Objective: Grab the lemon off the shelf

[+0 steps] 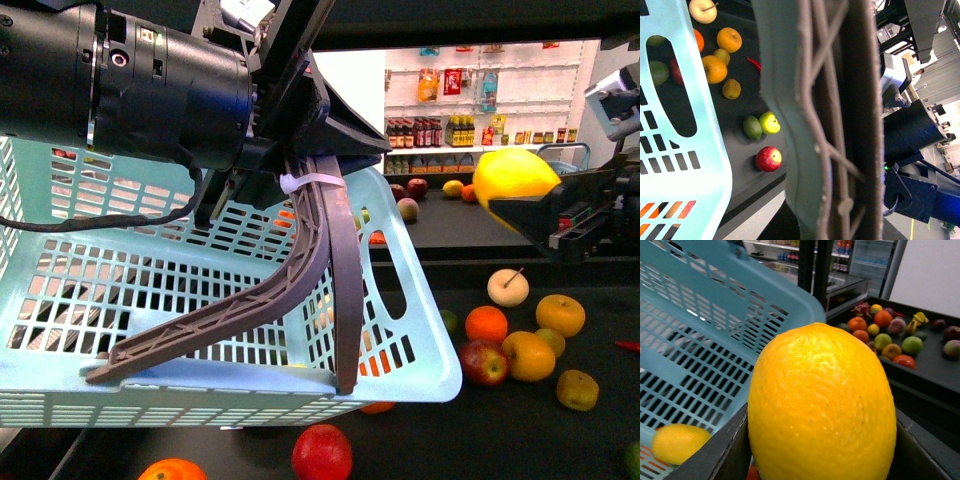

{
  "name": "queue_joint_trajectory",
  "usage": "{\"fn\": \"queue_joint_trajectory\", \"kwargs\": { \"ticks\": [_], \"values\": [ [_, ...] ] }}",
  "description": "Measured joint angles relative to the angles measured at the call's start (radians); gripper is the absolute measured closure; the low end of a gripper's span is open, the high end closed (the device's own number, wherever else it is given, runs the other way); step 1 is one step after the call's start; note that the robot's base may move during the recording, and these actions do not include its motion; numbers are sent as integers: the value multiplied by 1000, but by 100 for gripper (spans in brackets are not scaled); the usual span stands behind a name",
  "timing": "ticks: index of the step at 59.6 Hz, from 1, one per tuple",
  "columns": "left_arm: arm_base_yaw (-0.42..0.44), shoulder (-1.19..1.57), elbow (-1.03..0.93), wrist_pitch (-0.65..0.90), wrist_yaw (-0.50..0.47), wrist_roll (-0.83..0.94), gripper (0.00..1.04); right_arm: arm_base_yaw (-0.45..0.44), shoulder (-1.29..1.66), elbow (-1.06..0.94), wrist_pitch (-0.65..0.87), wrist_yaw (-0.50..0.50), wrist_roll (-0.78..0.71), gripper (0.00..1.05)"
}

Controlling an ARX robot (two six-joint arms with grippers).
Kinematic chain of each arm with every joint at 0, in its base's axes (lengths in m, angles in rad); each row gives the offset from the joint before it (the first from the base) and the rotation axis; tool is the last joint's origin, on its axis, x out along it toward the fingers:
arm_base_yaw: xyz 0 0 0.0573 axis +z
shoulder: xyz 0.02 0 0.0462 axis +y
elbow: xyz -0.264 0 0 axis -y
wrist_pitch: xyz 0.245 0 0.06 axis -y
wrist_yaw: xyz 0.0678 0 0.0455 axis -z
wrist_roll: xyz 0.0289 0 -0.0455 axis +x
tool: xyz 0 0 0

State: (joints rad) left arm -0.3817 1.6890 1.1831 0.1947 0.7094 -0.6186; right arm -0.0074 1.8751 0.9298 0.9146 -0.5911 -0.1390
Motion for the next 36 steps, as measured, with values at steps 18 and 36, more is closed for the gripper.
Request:
{"fn": "queue_joint_trajectory", "kwargs": {
  "ticks": [18,36],
  "values": [
    [0,0,0,0,0,0,97,121,-3,-35,1,36,24,39],
    [0,0,0,0,0,0,97,188,32,-42,0,58,24,40]
  ]
}}
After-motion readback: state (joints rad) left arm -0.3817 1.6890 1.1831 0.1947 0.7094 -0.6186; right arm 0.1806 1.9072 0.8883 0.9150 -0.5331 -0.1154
